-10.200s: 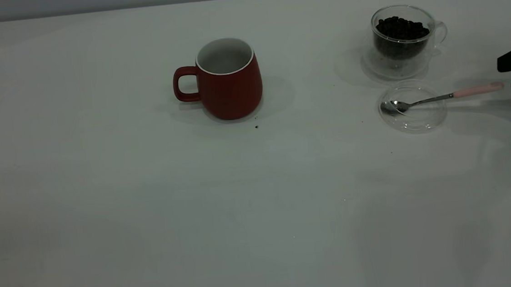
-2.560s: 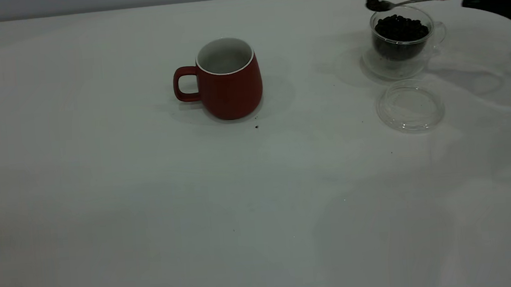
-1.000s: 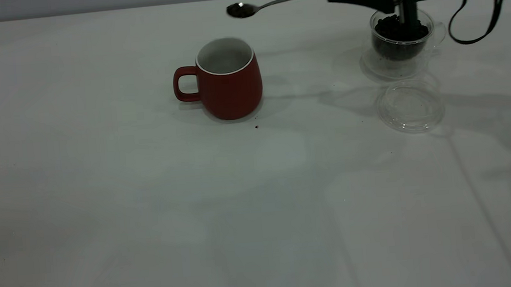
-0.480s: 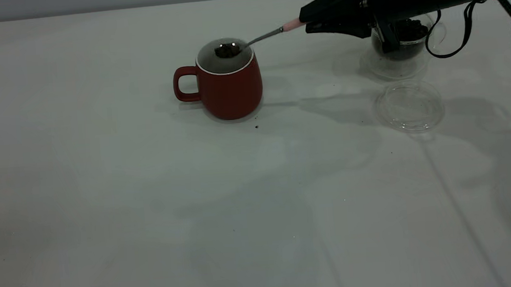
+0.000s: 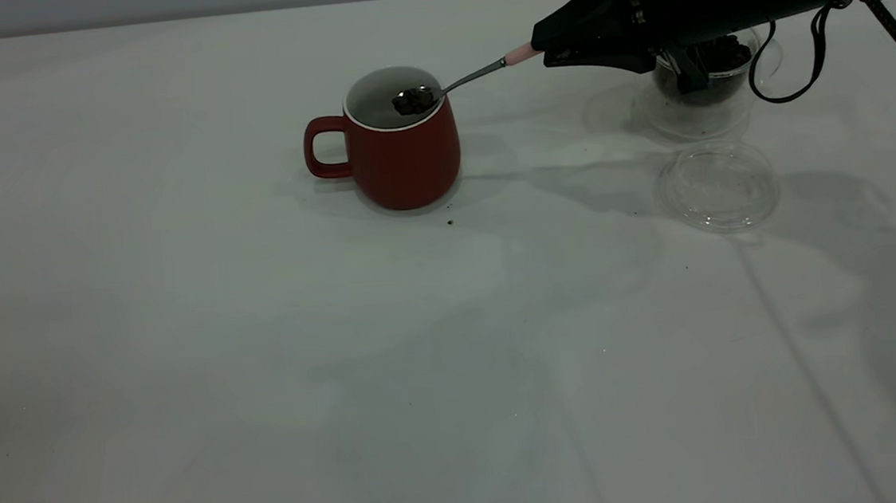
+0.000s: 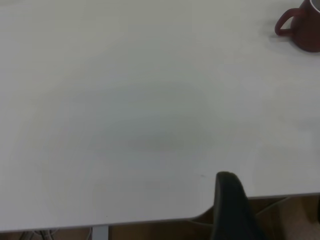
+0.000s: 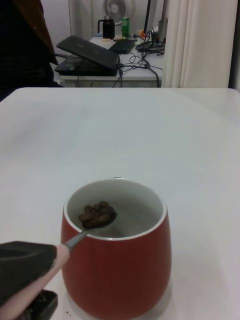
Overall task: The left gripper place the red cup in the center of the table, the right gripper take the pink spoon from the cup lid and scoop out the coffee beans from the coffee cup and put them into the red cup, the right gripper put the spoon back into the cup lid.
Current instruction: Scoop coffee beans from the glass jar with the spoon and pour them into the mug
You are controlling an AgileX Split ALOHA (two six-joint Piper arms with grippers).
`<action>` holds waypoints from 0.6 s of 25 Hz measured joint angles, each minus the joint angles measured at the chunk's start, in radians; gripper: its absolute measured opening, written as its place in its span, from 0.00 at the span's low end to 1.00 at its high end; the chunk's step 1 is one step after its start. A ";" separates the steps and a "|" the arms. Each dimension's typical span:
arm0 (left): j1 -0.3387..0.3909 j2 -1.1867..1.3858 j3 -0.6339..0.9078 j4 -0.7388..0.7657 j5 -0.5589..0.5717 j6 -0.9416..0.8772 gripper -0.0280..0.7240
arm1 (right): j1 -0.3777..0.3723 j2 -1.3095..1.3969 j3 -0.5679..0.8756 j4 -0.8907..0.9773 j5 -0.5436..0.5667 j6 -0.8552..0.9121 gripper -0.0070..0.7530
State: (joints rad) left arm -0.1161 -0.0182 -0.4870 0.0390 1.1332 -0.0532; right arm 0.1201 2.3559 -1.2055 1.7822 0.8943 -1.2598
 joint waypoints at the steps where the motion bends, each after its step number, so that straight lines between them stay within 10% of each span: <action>1: 0.000 0.000 0.000 0.000 0.000 0.000 0.65 | 0.000 0.000 0.000 0.000 0.000 -0.004 0.15; 15: 0.000 0.000 0.000 0.000 0.000 0.000 0.65 | 0.023 -0.018 -0.035 0.001 -0.018 -0.023 0.15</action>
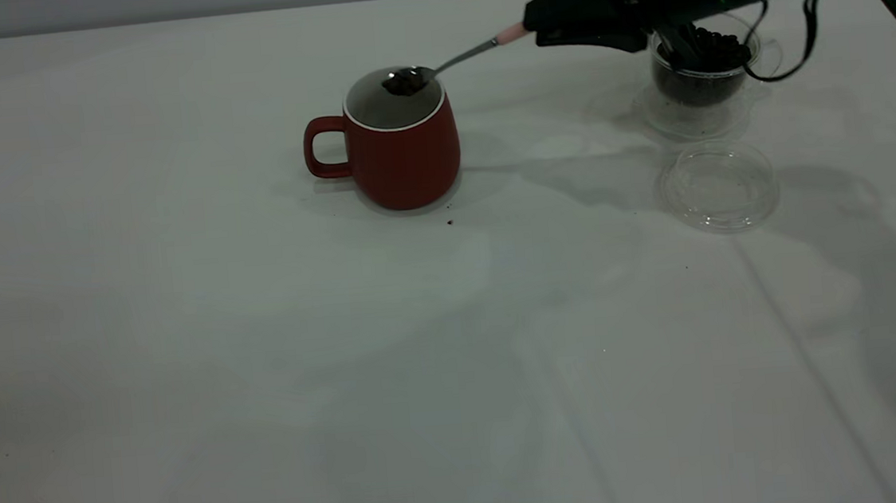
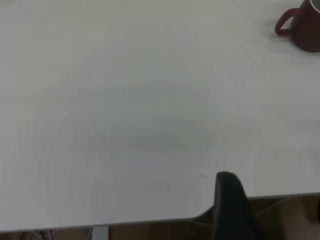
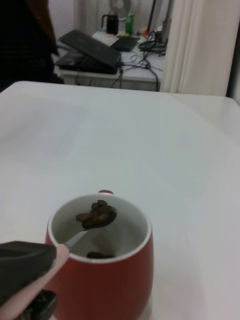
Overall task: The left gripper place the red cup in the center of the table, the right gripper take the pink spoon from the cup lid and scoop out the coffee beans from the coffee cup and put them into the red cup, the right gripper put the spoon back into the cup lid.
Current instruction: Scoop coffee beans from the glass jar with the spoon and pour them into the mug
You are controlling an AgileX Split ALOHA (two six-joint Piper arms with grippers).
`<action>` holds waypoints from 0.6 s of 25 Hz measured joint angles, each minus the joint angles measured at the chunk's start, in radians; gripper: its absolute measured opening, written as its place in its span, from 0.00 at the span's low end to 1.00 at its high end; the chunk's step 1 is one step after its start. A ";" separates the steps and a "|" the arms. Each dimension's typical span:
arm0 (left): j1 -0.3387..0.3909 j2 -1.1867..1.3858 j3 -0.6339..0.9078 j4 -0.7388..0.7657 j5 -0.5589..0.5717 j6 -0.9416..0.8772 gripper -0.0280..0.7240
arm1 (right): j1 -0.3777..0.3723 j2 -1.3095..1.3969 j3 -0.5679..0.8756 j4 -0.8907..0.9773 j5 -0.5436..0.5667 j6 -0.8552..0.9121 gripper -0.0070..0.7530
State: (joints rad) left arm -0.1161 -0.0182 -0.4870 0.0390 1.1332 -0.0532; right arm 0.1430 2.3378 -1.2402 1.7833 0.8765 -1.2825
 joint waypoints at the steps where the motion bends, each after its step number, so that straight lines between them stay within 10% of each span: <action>1: 0.000 0.000 0.000 0.000 0.000 0.000 0.65 | 0.008 -0.001 -0.004 0.000 -0.003 -0.005 0.15; 15: 0.000 0.000 0.000 0.000 0.000 0.000 0.65 | 0.019 -0.023 -0.009 -0.001 -0.063 -0.243 0.15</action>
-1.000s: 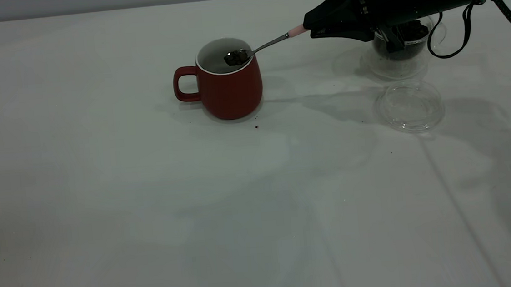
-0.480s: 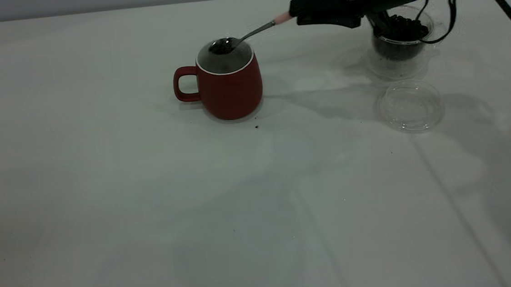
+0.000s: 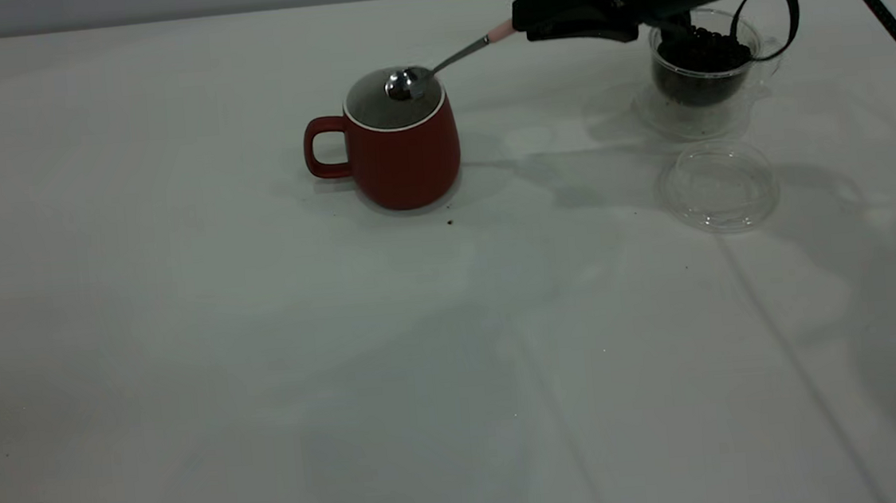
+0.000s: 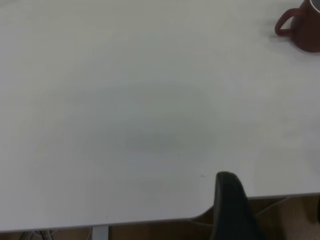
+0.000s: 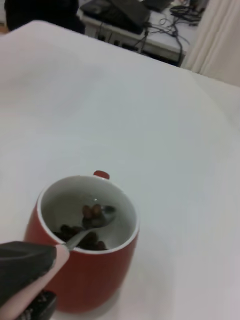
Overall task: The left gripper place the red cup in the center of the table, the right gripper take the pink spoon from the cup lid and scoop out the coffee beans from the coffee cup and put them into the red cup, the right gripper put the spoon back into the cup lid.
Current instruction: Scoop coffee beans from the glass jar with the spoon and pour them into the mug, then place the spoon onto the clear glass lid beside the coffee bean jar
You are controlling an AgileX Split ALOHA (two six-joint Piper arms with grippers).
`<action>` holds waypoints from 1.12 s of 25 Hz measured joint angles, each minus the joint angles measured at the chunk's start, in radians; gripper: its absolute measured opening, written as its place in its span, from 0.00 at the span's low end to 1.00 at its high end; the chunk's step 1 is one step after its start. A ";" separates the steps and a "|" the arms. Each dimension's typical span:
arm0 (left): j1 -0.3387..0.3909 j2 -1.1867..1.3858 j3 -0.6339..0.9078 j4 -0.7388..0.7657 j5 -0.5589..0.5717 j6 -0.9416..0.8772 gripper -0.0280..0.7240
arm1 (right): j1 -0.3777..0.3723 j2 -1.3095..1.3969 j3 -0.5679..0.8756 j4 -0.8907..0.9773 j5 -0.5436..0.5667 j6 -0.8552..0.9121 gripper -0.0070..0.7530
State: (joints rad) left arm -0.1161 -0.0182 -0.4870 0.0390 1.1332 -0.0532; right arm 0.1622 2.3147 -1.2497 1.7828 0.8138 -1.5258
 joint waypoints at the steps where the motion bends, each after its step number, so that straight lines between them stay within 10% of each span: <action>1: 0.000 0.000 0.000 0.000 0.000 0.000 0.65 | 0.000 -0.007 0.000 0.000 0.000 -0.025 0.15; 17: 0.000 0.000 0.000 0.000 0.000 0.000 0.65 | -0.014 -0.137 0.000 -0.225 0.074 -0.052 0.15; 28: 0.000 0.000 0.000 0.000 0.000 0.000 0.65 | -0.344 -0.211 0.095 -0.543 0.214 0.227 0.15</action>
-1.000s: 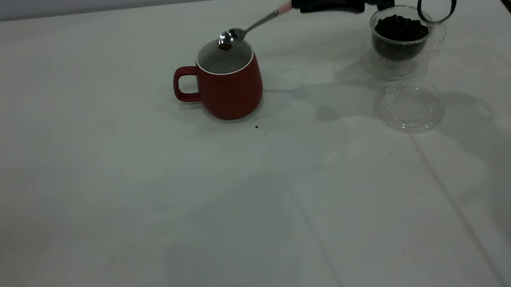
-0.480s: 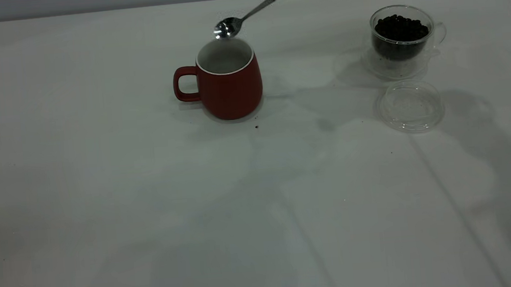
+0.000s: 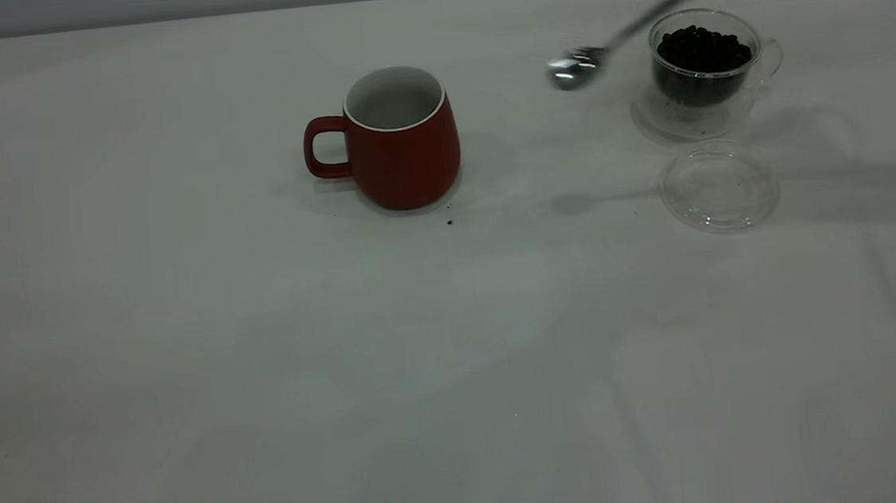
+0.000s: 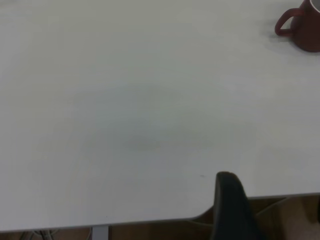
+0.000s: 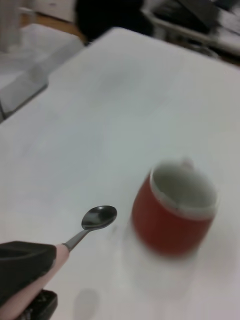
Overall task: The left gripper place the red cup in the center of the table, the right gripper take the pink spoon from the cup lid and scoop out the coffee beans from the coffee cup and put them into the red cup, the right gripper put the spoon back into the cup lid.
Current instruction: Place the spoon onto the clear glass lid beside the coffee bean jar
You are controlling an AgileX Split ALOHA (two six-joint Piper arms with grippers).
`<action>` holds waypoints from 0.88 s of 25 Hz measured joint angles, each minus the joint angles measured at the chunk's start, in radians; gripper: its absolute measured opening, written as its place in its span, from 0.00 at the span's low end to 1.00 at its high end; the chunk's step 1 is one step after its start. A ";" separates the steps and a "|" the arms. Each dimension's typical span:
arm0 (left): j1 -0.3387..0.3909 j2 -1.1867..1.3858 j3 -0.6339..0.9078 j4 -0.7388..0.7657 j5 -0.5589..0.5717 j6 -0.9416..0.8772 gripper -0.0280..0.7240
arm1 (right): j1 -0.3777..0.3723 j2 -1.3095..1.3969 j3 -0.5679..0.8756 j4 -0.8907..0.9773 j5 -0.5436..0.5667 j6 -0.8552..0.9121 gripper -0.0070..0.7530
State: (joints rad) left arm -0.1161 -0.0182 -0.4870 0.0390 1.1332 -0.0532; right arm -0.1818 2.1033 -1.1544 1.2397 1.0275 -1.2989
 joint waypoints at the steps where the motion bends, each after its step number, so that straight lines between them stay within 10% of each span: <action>1: 0.000 0.000 0.000 0.000 0.000 0.000 0.65 | -0.030 0.000 0.018 -0.003 -0.014 0.002 0.15; 22: 0.000 0.000 0.000 0.000 0.000 0.000 0.65 | -0.214 0.208 0.074 0.095 -0.155 0.008 0.15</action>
State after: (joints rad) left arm -0.1161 -0.0182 -0.4870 0.0390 1.1332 -0.0532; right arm -0.3954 2.3111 -1.0800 1.3342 0.8721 -1.2914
